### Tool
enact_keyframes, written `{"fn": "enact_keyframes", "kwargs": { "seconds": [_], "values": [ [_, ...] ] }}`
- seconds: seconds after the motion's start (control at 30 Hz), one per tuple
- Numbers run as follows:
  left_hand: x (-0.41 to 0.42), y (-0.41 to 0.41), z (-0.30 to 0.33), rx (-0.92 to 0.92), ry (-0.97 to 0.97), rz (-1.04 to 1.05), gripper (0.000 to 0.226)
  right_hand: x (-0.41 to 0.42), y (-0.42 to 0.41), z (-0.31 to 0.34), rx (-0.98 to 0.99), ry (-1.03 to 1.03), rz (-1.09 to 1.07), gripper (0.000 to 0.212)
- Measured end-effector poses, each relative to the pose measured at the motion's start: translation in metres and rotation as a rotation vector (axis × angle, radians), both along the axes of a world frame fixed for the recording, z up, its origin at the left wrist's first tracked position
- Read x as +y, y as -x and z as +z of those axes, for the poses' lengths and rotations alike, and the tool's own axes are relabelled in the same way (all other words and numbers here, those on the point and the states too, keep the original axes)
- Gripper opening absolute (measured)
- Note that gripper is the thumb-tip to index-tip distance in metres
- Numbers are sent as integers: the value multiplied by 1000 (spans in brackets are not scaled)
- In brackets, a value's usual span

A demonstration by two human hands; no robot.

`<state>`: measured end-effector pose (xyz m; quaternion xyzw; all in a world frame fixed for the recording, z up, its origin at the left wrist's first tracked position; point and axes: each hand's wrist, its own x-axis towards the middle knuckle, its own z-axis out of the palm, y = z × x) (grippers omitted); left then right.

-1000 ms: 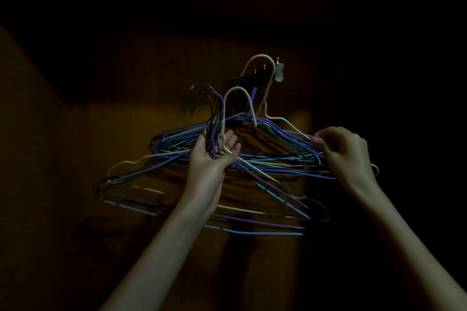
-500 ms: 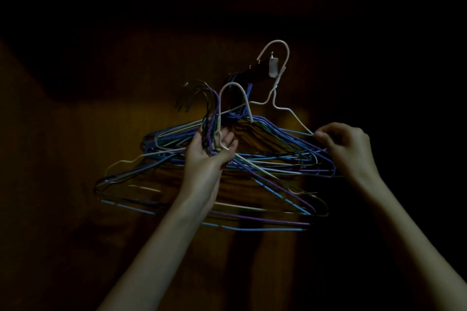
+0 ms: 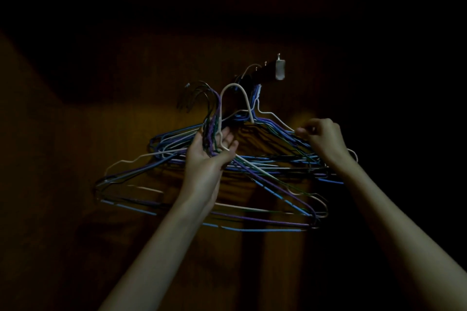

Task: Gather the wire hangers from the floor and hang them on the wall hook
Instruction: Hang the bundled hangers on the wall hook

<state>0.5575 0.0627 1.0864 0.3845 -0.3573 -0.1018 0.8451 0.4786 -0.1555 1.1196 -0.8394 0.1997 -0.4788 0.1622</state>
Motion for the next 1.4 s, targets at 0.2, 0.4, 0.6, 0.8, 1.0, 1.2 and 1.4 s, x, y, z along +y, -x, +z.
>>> {"fn": "enact_keyframes", "kwargs": {
  "seconds": [0.2,0.4,0.6,0.8,1.0,1.2,1.4],
  "values": [
    [1,0,0,-16,-3,-3,57,-9,-8,-3,32,-46,12,17],
    [3,0,-1,-21,-16,-3,58,-10,-9,-8,85,-30,-5,14],
    [6,4,-3,0,-15,-15,57,2,-6,-14,62,24,-61,13],
    [13,9,-4,4,-40,-4,63,12,0,-16,38,26,-143,15],
    [26,20,-6,22,-48,4,66,27,16,-20,18,112,-179,29],
    [41,38,-10,27,-55,-2,66,102,55,-34,-4,59,212,16],
    [61,61,-19,80,-58,-13,63,151,66,-63,184,-30,388,17]
  ]
}}
